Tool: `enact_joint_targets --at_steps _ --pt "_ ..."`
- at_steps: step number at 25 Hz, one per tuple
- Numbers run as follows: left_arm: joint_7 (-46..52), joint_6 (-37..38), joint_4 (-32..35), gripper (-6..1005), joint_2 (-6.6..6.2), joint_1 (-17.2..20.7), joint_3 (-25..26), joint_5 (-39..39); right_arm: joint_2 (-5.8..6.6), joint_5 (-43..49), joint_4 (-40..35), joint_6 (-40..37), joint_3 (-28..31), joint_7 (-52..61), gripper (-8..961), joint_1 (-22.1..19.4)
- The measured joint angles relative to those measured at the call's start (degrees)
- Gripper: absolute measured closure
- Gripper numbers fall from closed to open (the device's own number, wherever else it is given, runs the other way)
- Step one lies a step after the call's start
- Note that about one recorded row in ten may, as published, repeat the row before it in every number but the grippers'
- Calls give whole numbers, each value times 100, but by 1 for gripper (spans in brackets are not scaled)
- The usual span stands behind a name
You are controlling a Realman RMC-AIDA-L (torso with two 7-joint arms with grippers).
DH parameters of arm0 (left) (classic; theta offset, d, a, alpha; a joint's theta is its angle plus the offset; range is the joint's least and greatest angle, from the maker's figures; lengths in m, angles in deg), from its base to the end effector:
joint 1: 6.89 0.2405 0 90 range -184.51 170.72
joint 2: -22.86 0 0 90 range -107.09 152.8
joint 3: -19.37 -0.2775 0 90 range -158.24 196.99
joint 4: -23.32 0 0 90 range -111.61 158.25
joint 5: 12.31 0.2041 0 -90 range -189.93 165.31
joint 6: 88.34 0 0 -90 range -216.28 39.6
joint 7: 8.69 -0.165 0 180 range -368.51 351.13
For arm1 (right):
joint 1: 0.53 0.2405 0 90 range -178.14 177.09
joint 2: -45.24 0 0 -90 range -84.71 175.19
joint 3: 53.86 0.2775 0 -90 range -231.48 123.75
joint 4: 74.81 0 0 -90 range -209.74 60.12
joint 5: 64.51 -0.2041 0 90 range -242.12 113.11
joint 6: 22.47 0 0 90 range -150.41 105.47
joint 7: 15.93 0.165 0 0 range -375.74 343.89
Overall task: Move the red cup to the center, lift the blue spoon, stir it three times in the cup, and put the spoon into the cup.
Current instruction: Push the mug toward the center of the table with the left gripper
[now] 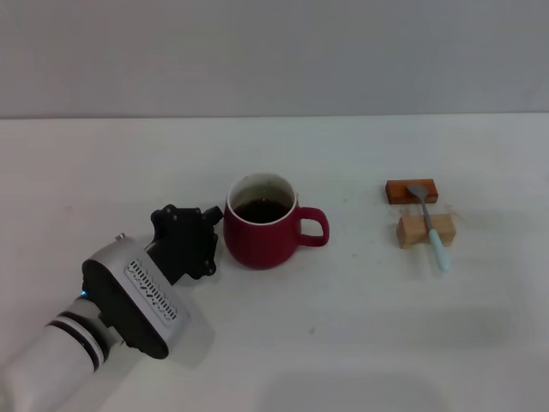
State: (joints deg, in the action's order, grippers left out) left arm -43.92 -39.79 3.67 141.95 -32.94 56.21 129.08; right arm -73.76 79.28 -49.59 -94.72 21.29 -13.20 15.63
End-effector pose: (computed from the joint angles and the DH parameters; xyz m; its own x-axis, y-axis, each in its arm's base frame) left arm -0.2967 0.3449 -0.1190 0.9746 -0.2229 -0.0225 -0.1313 -0.4868 -0.8636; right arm 0.3296 0.3448 0.0490 0.6372 0.3362 -0.6935 -0.7558 0.0967 -0.6476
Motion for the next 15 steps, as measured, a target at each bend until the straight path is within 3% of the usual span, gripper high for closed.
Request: enact_joint_targets --at_steps 15 --pt "1 -33 -356 988 0 161 -302 -14 0 125 35 0 11 0 171 0"
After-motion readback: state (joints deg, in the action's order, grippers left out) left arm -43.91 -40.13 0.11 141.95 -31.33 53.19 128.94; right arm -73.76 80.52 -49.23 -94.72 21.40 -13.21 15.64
